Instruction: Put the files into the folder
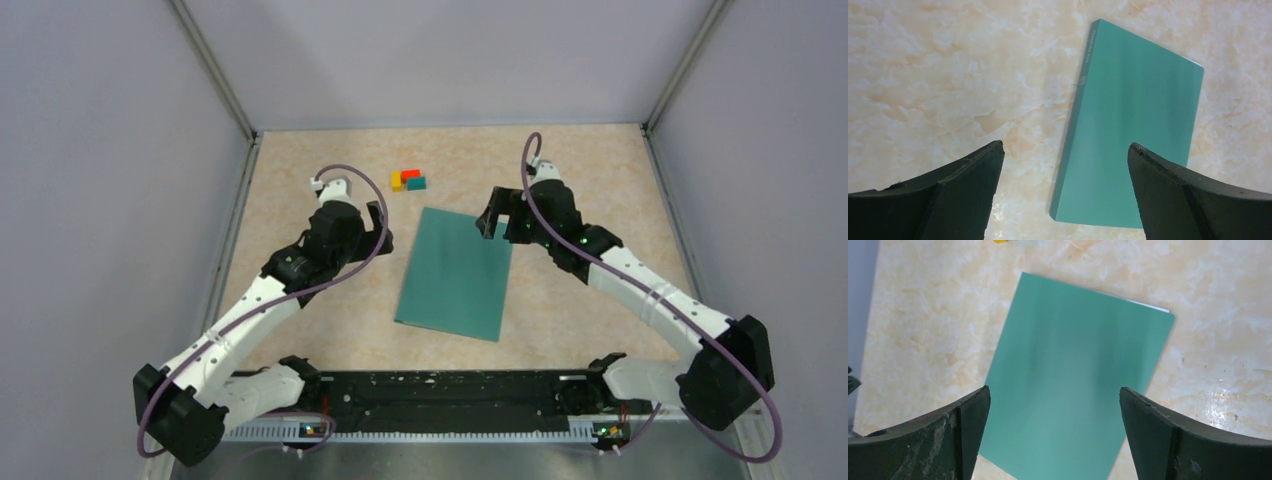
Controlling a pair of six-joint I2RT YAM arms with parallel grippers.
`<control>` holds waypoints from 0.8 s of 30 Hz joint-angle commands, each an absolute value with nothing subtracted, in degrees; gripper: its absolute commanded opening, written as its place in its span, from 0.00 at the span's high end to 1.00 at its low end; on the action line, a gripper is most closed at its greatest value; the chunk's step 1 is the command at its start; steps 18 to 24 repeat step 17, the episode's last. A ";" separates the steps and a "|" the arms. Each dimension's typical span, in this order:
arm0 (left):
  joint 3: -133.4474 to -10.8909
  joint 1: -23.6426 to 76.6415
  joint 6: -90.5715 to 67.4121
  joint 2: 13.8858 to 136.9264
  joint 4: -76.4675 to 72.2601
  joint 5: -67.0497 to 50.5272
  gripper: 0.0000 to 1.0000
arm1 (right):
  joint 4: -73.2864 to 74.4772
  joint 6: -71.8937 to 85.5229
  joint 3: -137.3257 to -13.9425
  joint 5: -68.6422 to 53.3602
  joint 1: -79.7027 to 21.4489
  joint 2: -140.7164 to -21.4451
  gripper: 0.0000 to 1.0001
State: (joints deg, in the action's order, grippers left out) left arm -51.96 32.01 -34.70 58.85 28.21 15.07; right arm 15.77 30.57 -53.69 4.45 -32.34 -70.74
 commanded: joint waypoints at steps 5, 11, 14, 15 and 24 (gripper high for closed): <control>-53.22 32.07 -34.92 57.19 28.96 21.82 0.02 | 13.52 31.00 -53.68 5.46 -32.01 -64.26 0.01; -53.20 32.00 -34.97 56.84 28.45 21.92 0.02 | 13.02 31.04 -52.98 5.40 -32.08 -64.10 0.01; -53.16 31.99 -35.05 56.65 28.30 22.02 0.02 | 12.71 31.08 -52.55 5.89 -32.06 -64.02 0.01; -53.17 32.03 -35.07 56.53 28.30 22.06 0.02 | 12.66 31.10 -52.44 6.01 -32.06 -64.07 0.01; -52.97 32.00 -34.99 56.05 28.18 22.61 0.02 | 12.65 31.11 -52.26 6.15 -32.10 -63.99 0.01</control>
